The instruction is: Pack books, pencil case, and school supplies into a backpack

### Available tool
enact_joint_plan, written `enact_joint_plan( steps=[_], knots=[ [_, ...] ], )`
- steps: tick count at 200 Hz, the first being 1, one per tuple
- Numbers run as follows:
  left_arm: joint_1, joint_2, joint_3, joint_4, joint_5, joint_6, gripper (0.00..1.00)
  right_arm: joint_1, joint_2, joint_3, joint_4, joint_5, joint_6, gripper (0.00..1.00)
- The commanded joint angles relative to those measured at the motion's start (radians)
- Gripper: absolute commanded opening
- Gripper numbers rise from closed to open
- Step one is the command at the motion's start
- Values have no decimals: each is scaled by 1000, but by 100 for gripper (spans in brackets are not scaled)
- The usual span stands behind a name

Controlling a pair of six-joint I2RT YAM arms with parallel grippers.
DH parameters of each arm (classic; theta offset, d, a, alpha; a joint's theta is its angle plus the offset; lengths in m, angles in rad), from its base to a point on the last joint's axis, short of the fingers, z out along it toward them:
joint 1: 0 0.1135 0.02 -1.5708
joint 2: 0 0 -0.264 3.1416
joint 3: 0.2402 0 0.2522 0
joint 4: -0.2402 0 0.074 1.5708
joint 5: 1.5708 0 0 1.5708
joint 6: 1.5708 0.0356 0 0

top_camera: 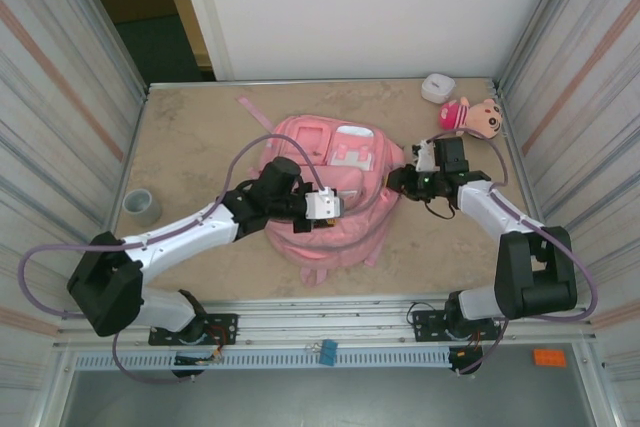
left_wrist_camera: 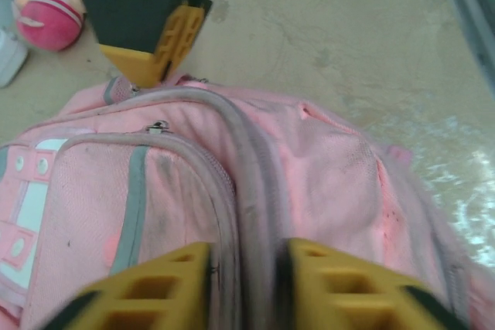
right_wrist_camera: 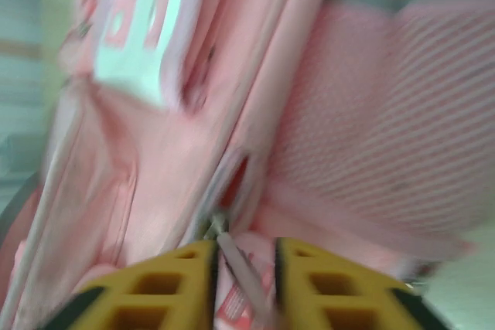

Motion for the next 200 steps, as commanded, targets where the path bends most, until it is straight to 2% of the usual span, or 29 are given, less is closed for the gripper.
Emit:
enact_joint_plan(
  steps=[1,26,58,76,102,121,165,200],
  knots=[
    [14,-77,-5,2,-7,-115,62,-20,-80,53,10,186,-16,39],
    [91,-100,17,-7,-46,-333,73,32,-190,56,-75,235,-16,44],
    [239,-106,17,-44,-64,-650,77,195,-305,21,-93,314,22,44],
    [296,-95,6,-84,-95,-764,78,296,-326,12,-100,375,48,44],
    [342,-58,-25,-113,-130,-868,77,407,-302,-13,-47,398,95,44],
    [348,-28,-60,-83,-122,-917,77,442,-251,-33,-8,405,124,44],
    [338,19,-150,63,-48,-1035,76,435,-143,-90,62,428,163,44],
    [311,0,-165,78,-52,-1037,76,422,-115,-101,95,377,169,44]
  ],
)
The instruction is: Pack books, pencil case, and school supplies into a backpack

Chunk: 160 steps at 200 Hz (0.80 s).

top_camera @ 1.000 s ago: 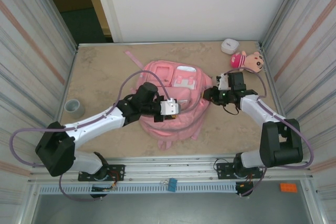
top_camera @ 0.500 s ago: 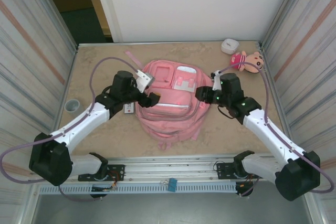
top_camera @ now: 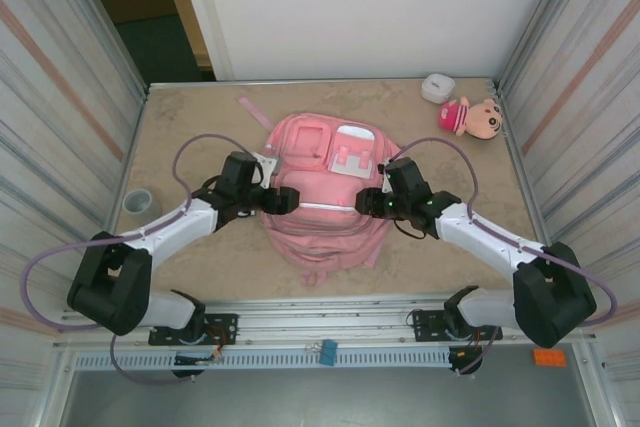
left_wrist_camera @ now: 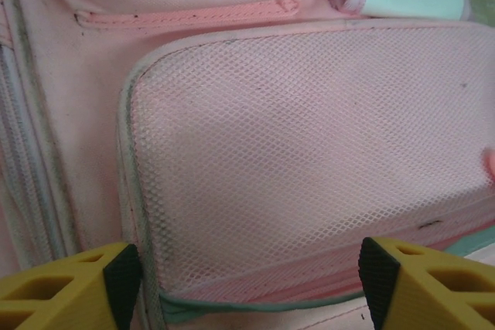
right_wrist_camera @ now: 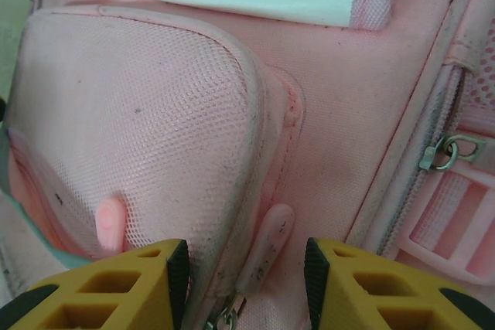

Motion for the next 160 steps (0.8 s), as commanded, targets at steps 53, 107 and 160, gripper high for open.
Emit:
enact_joint_plan(
  steps=[53,107,160],
  knots=[
    [-21,-121,47,-41,29,164,81,-21,-143,-17,44,24,-41,45],
    [-21,-141,159,-249,280,732,81,-37,-410,-55,26,77,-187,48],
    [-69,-68,236,-395,250,1120,80,-55,-647,-165,101,116,-221,51]
  ],
)
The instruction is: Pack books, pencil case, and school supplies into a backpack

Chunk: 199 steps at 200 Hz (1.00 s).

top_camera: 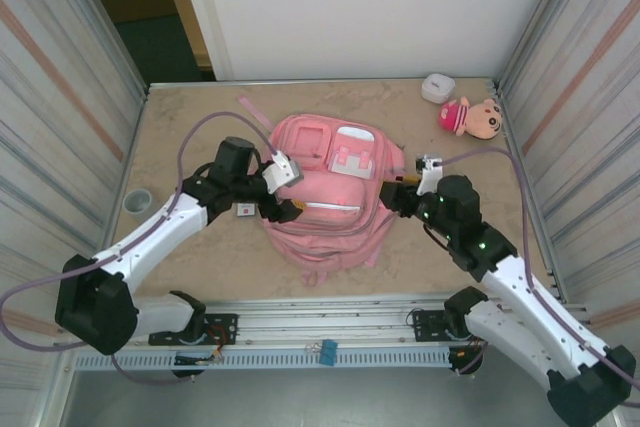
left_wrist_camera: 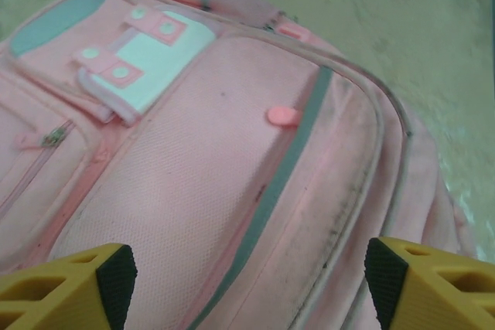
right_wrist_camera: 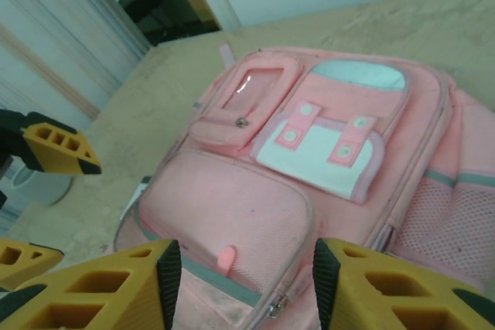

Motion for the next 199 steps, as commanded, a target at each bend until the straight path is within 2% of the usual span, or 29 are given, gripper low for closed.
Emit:
enact_joint_plan(
  steps=[1,28,66,93,109,120,130,146,156,164,199],
  knots=[
    [-33,32,46,-113,19,281,80,-17,-74,-37,36,35,-48,51],
    [-63,72,49,-99,-37,392,80,-29,-135,-69,18,32,-39,51],
    [-77,138,43,-34,-114,458,80,-34,-163,-88,5,30,-32,52],
    [-98,197,48,-23,-162,485,76,-36,-156,-87,8,27,-36,52],
    [-113,221,42,3,-208,481,67,-37,-147,-84,8,20,-40,52],
    [-115,227,43,11,-209,473,56,-40,-140,-81,6,8,-44,52],
    [-115,227,52,8,-195,448,44,-42,-136,-81,14,-17,-53,52],
    [-109,208,63,2,-177,411,13,-44,-129,-82,30,-36,-59,51],
    [-101,188,53,30,-152,387,3,-45,-127,-82,35,-35,-64,51],
    [-88,169,41,53,-122,369,0,-44,-123,-80,39,-35,-68,51],
    [-39,110,20,100,16,285,0,-48,-104,-63,31,-53,-88,52]
  ],
)
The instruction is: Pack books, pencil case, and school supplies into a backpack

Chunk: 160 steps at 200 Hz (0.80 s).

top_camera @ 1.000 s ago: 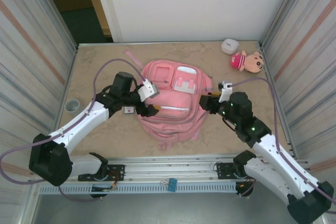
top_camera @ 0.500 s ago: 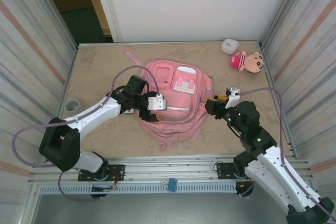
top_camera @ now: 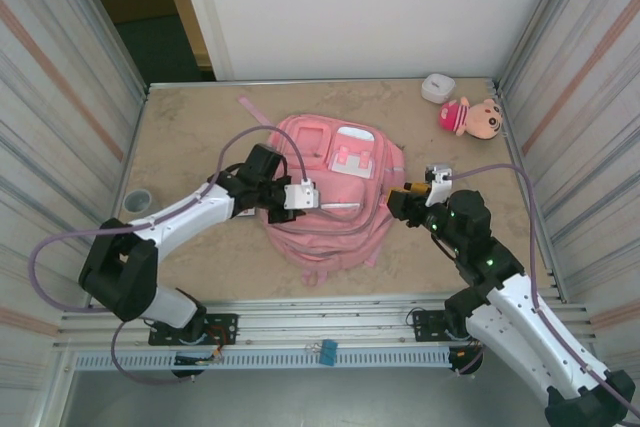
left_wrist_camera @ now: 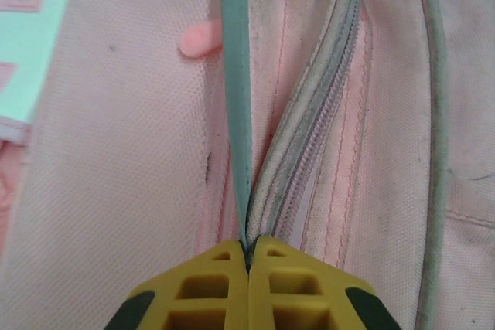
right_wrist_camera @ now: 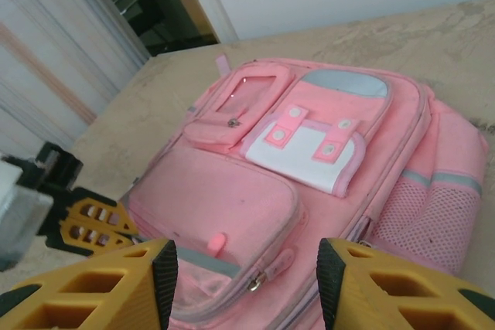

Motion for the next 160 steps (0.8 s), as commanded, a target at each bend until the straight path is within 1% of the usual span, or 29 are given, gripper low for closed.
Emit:
enact_joint_plan(
  steps=[1,17,37,44,58,74,95,119,122,144,160],
  knots=[
    [33,-69,-5,110,116,-81,0,-9,10,19,23,-25,-45,52],
    [44,-84,-16,128,153,-98,0,-13,26,14,26,-44,-74,52],
    [43,-94,-16,121,155,-95,0,-18,54,2,39,-90,-129,53],
    [43,-99,-18,115,158,-91,0,-16,66,-4,49,-107,-158,53],
    [45,-117,-25,115,160,-91,0,-17,105,-10,57,-161,-266,53],
    [51,-134,-44,132,162,-95,0,-16,171,-1,42,-193,-394,55],
    [66,-137,-65,146,155,-96,0,-25,279,20,54,-222,-523,57],
    [77,-128,-70,151,153,-91,0,-85,407,55,117,-358,-597,59],
    [79,-126,-71,151,153,-91,0,-91,441,60,123,-371,-604,59],
    [82,-120,-73,152,154,-90,0,-128,540,78,173,-415,-682,59],
    [81,-116,-73,152,154,-88,0,-143,607,102,160,-444,-758,58]
  ],
)
